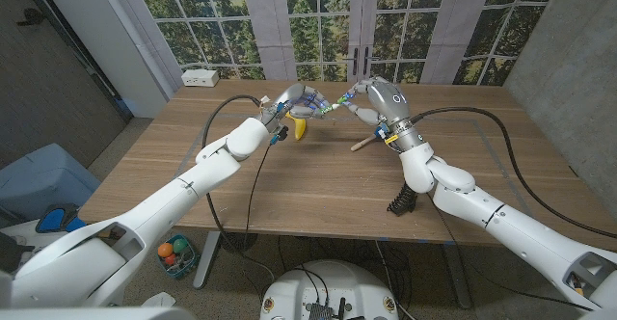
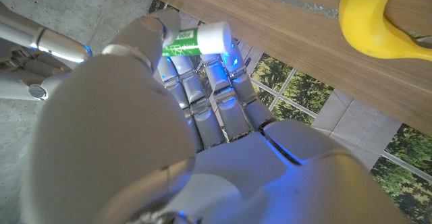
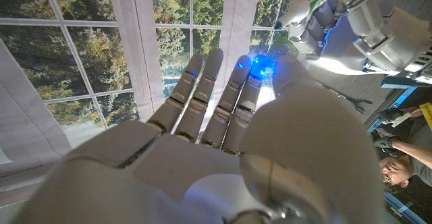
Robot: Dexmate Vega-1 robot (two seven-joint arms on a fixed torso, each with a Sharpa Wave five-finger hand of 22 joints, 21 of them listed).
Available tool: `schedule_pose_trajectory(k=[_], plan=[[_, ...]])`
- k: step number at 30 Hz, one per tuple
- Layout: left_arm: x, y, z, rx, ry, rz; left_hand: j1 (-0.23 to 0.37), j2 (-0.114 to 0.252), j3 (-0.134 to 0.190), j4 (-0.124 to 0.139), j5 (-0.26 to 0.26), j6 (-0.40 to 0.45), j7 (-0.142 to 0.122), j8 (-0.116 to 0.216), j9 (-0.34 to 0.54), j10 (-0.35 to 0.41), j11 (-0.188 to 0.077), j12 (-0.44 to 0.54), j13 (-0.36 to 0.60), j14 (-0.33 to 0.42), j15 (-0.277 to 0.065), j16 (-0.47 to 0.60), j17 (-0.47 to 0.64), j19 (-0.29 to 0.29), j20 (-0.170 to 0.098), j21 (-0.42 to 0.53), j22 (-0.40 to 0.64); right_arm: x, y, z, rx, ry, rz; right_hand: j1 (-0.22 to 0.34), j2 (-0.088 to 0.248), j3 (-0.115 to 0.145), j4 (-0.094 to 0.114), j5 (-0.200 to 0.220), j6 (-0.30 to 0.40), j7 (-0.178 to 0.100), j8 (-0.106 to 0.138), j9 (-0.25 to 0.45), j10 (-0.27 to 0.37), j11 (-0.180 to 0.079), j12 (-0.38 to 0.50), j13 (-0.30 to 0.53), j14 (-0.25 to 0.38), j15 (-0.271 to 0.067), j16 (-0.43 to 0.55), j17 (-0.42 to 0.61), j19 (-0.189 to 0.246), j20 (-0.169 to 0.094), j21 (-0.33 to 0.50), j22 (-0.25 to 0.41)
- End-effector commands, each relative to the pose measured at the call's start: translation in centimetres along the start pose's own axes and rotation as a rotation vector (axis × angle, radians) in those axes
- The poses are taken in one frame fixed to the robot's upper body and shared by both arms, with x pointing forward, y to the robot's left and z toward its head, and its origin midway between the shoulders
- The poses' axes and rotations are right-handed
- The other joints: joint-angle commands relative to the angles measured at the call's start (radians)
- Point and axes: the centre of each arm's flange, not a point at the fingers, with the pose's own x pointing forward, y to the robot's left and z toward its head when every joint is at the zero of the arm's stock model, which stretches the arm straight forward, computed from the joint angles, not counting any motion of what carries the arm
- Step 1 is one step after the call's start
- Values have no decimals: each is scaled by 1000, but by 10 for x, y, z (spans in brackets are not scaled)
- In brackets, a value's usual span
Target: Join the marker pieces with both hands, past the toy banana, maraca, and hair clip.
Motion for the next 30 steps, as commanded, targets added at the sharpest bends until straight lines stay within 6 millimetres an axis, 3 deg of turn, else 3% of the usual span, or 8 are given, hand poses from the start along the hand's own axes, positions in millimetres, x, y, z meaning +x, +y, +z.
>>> schedule_pose_trajectory(k=[1, 30], plan=[[0, -1, 1, 0, 0, -3, -10, 19, 95, 83, -1, 5, -3, 4, 5, 91, -91, -4, 7, 162, -193, 2, 5, -4, -115, 6, 2, -2, -12, -5, 1, 13, -62, 5, 10, 2, 3, 4, 59, -49, 2, 4, 4, -1, 6, 5, 8, -165, -2, 5, 9, -29, 6, 1], [1, 3, 6, -49, -43, 24, -10, 19, 100, 83, -6, 5, 0, -1, 9, 93, -92, -14, 9, 161, -193, -14, 9, -7, -113, 8, 1, -2, -3, -14, 101, 83, 22, 2, 8, -1, 6, 13, 66, -56, -1, 6, 2, -1, 4, 7, 17, -164, -18, 10, 7, -26, 18, 1]])
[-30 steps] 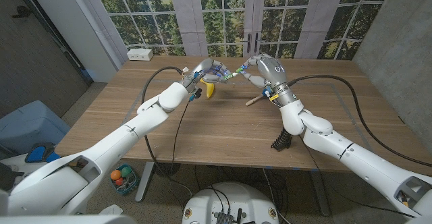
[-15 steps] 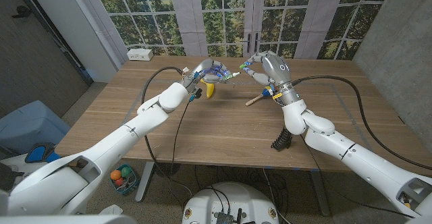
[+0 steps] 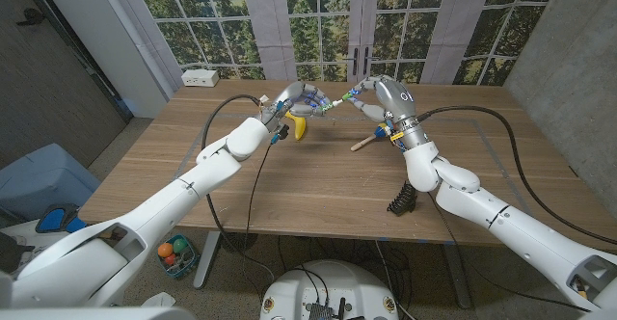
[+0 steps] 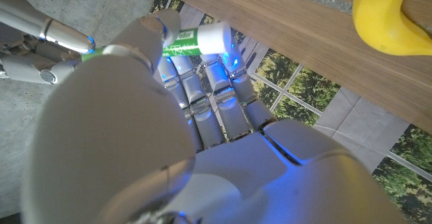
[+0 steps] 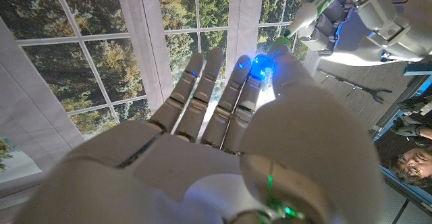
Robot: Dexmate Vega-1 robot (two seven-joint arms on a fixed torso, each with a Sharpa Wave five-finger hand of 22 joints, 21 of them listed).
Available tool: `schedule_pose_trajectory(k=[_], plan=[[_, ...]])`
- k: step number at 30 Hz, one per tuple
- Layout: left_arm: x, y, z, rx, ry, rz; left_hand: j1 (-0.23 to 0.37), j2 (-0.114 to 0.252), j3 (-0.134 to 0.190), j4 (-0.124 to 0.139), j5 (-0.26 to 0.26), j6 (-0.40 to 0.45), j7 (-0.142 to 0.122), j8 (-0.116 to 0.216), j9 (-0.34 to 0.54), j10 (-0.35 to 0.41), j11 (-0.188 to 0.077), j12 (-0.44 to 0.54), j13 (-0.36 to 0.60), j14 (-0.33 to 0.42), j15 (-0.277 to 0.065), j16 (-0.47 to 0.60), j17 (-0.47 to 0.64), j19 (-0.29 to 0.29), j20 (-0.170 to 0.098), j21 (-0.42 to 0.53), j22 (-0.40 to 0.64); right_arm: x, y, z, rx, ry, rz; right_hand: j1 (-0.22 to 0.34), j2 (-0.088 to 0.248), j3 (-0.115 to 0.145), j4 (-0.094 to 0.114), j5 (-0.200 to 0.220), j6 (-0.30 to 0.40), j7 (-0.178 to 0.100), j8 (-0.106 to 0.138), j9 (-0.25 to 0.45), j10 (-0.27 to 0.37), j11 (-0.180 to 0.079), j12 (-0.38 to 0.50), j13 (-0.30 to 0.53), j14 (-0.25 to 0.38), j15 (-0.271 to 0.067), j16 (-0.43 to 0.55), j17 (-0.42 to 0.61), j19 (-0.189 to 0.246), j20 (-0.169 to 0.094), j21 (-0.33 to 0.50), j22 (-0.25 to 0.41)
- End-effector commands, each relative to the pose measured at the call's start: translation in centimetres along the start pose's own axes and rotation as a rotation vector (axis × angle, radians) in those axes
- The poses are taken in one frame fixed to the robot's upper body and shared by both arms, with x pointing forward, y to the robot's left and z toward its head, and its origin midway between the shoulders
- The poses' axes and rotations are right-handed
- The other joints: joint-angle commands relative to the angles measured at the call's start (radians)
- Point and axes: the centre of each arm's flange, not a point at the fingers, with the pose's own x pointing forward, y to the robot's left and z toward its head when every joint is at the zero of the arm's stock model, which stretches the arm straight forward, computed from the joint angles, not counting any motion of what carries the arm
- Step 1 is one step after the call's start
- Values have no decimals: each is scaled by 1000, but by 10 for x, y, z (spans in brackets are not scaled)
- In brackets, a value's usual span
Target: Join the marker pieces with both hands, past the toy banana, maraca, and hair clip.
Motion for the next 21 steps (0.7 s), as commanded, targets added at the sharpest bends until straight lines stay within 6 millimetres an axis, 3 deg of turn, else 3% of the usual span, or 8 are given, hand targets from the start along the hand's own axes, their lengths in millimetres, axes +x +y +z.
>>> schedule_pose_trajectory(k=[1, 21], plan=[[0, 1, 3, -21, -17, 3, -10, 19, 96, 87, 2, 5, -1, 7, 5, 93, -92, -1, 0, 163, -193, -1, 1, -6, -111, 3, 2, 0, 2, -5, 24, 27, 13, 1, 7, -1, 6, 6, 64, -56, 2, 6, 2, -1, 4, 2, 9, -161, -3, 3, 6, -26, 8, 1], [-1, 1, 4, -25, -26, 12, -12, 18, 98, 87, -1, 3, -3, 4, 8, 95, -93, -4, 3, 166, -193, -8, 6, -6, -110, 6, 3, -2, 3, 5, 97, -1, 44, 0, 4, -3, 7, 11, 71, -60, 0, 6, 1, -1, 2, 1, 14, -161, -14, 7, 5, -26, 16, 1]])
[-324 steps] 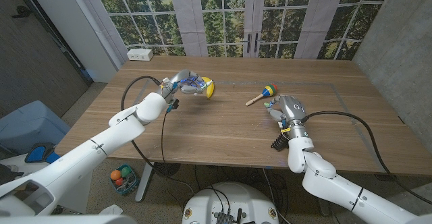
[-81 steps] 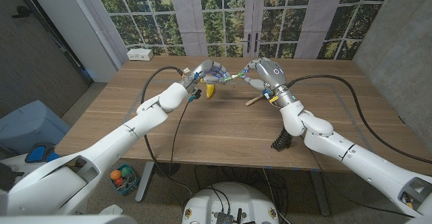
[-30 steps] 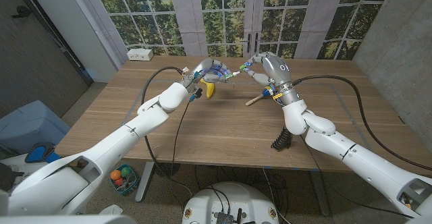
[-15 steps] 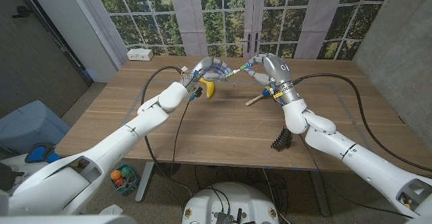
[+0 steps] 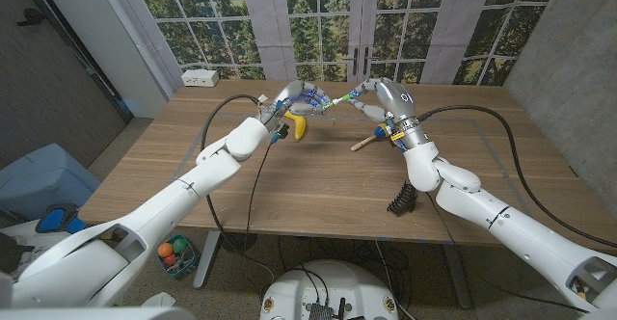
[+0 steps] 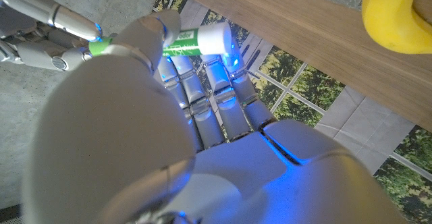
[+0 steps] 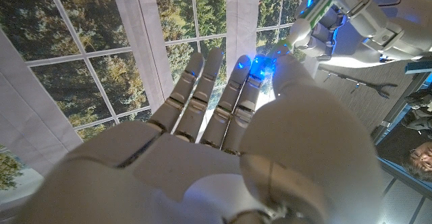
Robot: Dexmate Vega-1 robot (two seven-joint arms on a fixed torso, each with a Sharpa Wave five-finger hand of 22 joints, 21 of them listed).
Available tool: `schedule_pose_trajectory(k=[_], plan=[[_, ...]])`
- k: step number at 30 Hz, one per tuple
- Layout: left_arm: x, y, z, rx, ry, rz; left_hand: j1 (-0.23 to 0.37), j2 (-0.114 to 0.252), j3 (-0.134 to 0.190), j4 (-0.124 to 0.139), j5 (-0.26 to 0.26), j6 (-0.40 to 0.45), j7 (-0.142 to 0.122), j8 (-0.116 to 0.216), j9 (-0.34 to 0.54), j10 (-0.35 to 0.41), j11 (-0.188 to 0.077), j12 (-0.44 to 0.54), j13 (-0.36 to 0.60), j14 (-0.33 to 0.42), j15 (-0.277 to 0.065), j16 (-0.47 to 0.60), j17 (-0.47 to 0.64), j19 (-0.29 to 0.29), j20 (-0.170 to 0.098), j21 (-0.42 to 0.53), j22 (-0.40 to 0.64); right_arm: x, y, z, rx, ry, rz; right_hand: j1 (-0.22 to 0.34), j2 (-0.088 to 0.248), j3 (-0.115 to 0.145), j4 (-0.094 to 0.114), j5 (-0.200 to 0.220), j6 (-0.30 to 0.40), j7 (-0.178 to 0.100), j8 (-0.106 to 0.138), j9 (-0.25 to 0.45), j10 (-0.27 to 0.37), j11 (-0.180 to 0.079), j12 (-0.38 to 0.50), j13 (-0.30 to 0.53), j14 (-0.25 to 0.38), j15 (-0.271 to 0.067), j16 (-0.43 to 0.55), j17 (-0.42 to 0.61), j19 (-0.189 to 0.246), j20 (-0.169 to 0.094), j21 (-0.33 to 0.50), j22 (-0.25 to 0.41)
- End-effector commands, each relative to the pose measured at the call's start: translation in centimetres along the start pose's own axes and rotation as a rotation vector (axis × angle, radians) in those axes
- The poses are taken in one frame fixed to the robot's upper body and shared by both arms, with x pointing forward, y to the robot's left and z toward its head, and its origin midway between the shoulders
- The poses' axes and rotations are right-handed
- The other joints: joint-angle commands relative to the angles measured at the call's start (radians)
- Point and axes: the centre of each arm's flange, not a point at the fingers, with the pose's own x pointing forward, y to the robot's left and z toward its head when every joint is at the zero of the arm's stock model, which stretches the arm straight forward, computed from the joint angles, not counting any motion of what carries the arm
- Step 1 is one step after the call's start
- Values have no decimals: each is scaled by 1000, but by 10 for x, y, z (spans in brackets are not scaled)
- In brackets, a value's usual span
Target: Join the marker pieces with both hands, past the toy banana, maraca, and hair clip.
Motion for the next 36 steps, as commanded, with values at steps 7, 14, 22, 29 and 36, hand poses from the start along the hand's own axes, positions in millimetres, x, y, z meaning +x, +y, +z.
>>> schedule_pose_trajectory(k=[7, 14, 22, 29, 36], plan=[[1, -3, 2, -5, -5, -24, -12, 18, 99, 87, 2, 5, -3, 1, 6, 94, -92, 2, 5, 168, -193, -2, 3, -6, -110, 7, 4, 2, 1, 5, 36, -12, 8, 1, 3, 3, 2, 9, 72, -57, 1, 6, 3, -1, 3, 2, 10, -160, -7, 9, 4, -26, 12, 3], [0, -4, 3, -12, -9, -21, -11, 18, 100, 86, 2, 6, -3, 1, 8, 93, -89, 1, 7, 168, -193, -4, 4, -5, -110, 8, 4, 3, 3, 6, 27, -15, 16, 1, 2, 3, 2, 10, 72, -57, -1, 6, 4, -1, 4, 3, 12, -160, -10, 10, 3, -26, 15, 3], [0, -4, 4, -31, -24, -3, -12, 18, 100, 87, 1, 8, -3, 0, 8, 94, -90, 0, 6, 169, -193, -6, 5, -6, -110, 8, 3, 4, 3, 7, 23, -11, 33, 3, 2, 2, 1, 11, 72, -60, -3, 6, 4, -1, 2, 2, 14, -161, -13, 13, 2, -27, 18, 2], [1, -3, 4, -46, -32, 12, -12, 17, 101, 86, 0, 7, -2, -2, 8, 92, -90, 0, 9, 171, -193, -8, 7, -6, -110, 8, 3, 5, 3, 8, 19, 9, 75, -6, 7, -1, 6, 2, 13, -37, -29, 7, -41, 7, -29, -16, 8, -156, -20, 24, -8, -17, 24, 3], [2, -3, 3, -57, -27, 20, -12, 17, 102, 86, 0, 8, -2, -3, 8, 94, -91, -1, 8, 169, -193, -11, 7, -6, -109, 8, 3, 6, 0, 6, 36, 32, 115, -81, -3, -18, 24, -16, -232, -38, -131, 12, -167, 43, -136, -75, -44, -145, -66, 27, -31, 23, 40, 0]])
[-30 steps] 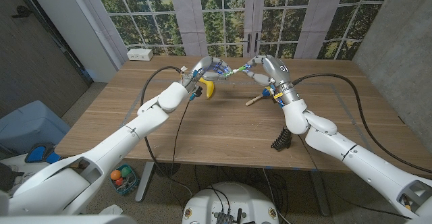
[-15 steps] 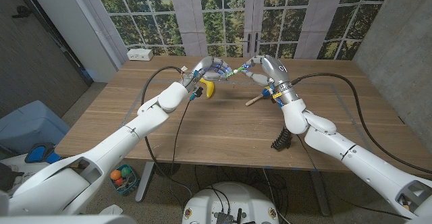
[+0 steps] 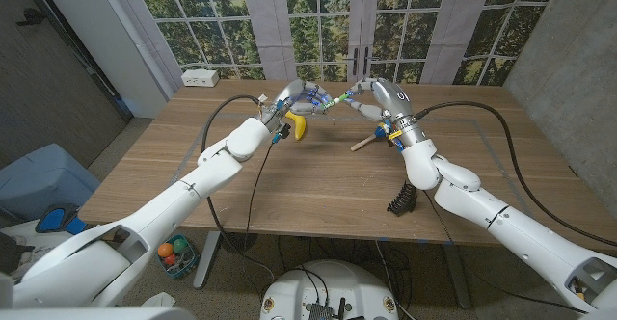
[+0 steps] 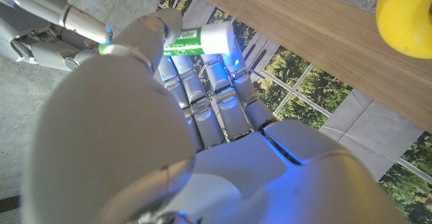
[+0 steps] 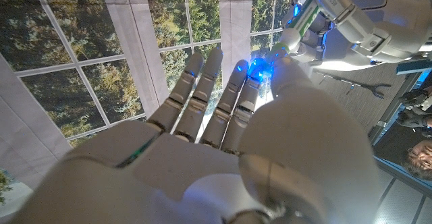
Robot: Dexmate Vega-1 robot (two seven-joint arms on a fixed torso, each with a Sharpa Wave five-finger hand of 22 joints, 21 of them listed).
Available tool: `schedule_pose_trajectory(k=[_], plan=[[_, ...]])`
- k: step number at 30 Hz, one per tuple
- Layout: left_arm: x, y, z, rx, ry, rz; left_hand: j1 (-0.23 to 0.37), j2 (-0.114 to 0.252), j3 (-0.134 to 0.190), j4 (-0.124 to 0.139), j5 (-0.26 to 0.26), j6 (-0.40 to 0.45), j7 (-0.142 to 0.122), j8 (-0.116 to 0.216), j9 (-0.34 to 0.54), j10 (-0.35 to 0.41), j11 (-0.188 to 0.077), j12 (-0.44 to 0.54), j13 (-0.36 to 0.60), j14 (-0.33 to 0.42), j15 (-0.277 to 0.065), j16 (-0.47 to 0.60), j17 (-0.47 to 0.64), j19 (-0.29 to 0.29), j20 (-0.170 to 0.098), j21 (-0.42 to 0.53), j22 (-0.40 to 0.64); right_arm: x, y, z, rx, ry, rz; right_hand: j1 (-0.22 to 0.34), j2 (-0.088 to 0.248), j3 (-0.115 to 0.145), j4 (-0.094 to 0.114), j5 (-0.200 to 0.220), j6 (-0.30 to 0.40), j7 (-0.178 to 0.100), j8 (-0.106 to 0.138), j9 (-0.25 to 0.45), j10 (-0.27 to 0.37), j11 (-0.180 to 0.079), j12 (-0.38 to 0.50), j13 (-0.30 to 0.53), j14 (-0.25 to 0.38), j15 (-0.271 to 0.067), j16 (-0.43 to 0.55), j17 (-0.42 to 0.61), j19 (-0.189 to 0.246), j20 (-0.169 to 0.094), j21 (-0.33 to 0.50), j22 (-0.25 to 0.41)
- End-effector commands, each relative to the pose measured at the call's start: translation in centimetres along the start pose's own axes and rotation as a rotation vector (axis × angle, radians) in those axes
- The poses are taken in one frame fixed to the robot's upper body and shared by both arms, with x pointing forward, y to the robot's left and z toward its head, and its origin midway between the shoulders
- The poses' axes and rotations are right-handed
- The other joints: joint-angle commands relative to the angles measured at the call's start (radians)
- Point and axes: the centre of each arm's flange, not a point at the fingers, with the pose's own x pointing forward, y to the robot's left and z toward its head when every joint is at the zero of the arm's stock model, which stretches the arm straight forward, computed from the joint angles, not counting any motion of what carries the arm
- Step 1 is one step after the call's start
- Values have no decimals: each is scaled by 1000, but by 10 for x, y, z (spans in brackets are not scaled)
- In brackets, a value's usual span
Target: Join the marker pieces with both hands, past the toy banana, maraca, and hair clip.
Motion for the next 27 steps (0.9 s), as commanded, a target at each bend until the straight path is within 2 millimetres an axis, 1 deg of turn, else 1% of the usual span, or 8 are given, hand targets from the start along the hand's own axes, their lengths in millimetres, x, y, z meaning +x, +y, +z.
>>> schedule_pose_trajectory(k=[1, 4, 6, 10, 18, 22, 23, 27], plan=[[1, 1, -1, -25, -3, 19, -7, 22, 97, 91, 4, 7, -2, -2, 6, 93, -88, 2, -2, 167, -195, 0, 2, -8, -111, 3, 1, 1, -3, -1, 19, 34, 70, -61, -23, -9, 14, -6, -171, 7, -75, -9, -89, 24, -77, -38, -39, -141, -34, -5, -17, 24, 12, -1], [1, 1, -3, -32, 1, 24, -8, 22, 97, 92, 3, 7, -2, -2, 6, 92, -89, 3, 2, 170, -195, 1, 4, -7, -110, 4, 2, 2, -4, -2, 31, 44, 106, -121, -38, -19, 22, -5, -329, 24, -146, -11, -161, 45, -148, -70, -86, -131, -67, -18, -31, 44, 16, -3], [1, 2, -3, -40, 4, 26, -8, 22, 96, 91, 3, 8, -2, -2, 7, 92, -89, 3, 1, 170, -195, 0, 4, -6, -110, 5, 2, 3, -4, -3, 43, 50, 123, -151, -43, -26, 28, -6, -401, 46, -176, -11, -200, 58, -183, -82, -109, -120, -80, -25, -42, 58, 16, -3], [1, 2, -5, -51, 9, 30, -8, 22, 97, 92, 2, 6, -1, -3, 8, 90, -87, 3, 3, 170, -195, -1, 5, -7, -110, 5, 2, 4, -6, -4, 69, 52, 127, -194, -52, -39, 31, -4, -527, 77, -211, -11, -277, 79, -244, -102, -149, -99, -103, -43, -58, 72, 13, -4], [1, 3, -9, -80, 13, 51, -8, 22, 98, 91, 2, 7, -2, -4, 9, 91, -87, 2, 3, 168, -195, -6, 4, -7, -110, 6, 2, 4, -9, -7, 153, 56, 143, -238, -55, -54, 45, -4, -555, 96, -205, -11, -292, 91, -263, -111, -167, -83, -116, -58, -66, 77, 11, -5], [1, 2, -10, -101, 9, 68, -7, 22, 98, 91, 1, 6, -3, -6, 8, 89, -87, 1, 4, 170, -195, -7, 5, -8, -111, 6, 2, 7, -13, -14, 283, 56, 187, -307, -56, -77, 69, -7, -576, 132, -202, -12, -314, 124, -287, -123, -212, -46, -144, -82, -81, 71, 5, -5], [1, 2, -11, -108, 8, 72, -8, 22, 98, 91, 1, 6, -2, -6, 8, 90, -89, 0, 2, 169, -195, -8, 4, -9, -111, 5, 2, 8, -13, -16, 329, 55, 195, -340, -46, -84, 84, -10, -589, 139, -202, -12, -320, 134, -294, -129, -229, -34, -156, -93, -92, 69, 0, -6], [3, -1, -13, -135, 8, 69, -8, 22, 98, 91, 1, 6, -4, -6, 10, 93, -89, 0, 1, 171, -195, -9, 5, -9, -112, 6, 2, 8, -15, -21, 458, 48, 189, -415, -48, -109, 106, -13, -626, 144, -204, -15, -357, 166, -318, -153, -282, -9, -193, -131, -124, 79, -20, -10]])
